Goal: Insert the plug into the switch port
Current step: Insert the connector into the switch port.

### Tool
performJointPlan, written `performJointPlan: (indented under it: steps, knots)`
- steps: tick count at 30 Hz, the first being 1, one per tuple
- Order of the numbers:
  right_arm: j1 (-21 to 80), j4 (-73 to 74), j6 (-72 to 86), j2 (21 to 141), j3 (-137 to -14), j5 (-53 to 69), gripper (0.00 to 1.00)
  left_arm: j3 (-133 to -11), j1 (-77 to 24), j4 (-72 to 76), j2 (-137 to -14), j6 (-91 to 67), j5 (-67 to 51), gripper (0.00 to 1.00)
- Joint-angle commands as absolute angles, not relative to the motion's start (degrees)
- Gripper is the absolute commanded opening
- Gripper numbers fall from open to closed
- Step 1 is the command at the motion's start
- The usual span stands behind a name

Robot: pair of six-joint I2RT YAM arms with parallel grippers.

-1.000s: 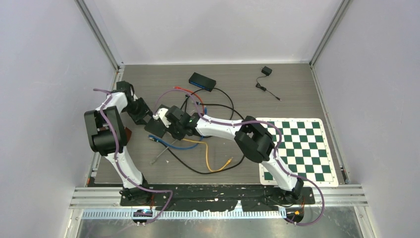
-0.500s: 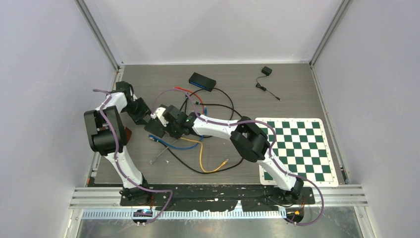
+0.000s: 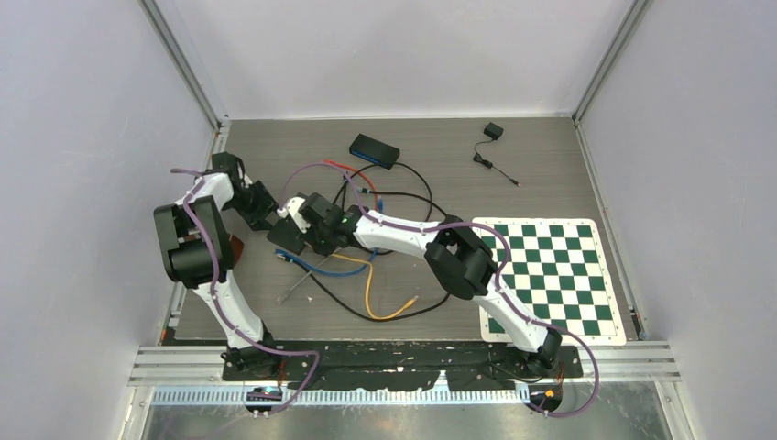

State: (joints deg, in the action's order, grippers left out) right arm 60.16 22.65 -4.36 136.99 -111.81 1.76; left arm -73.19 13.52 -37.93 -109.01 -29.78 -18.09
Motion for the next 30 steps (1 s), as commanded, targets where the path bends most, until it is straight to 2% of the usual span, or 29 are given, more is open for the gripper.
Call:
performJointPlan:
  steps: [1, 30]
  knots:
    - [60.37, 23.05, -4.12, 137.32, -115.91, 3.32, 0.05, -71.25, 12.83, -36.13, -108.14, -32.09, -20.90, 0.50]
    - [61.08, 30.07, -3.82, 141.66, -123.24, 0.28, 0.05, -69.76, 12.91, -35.07, -107.46, -32.90, -21.96, 0.49]
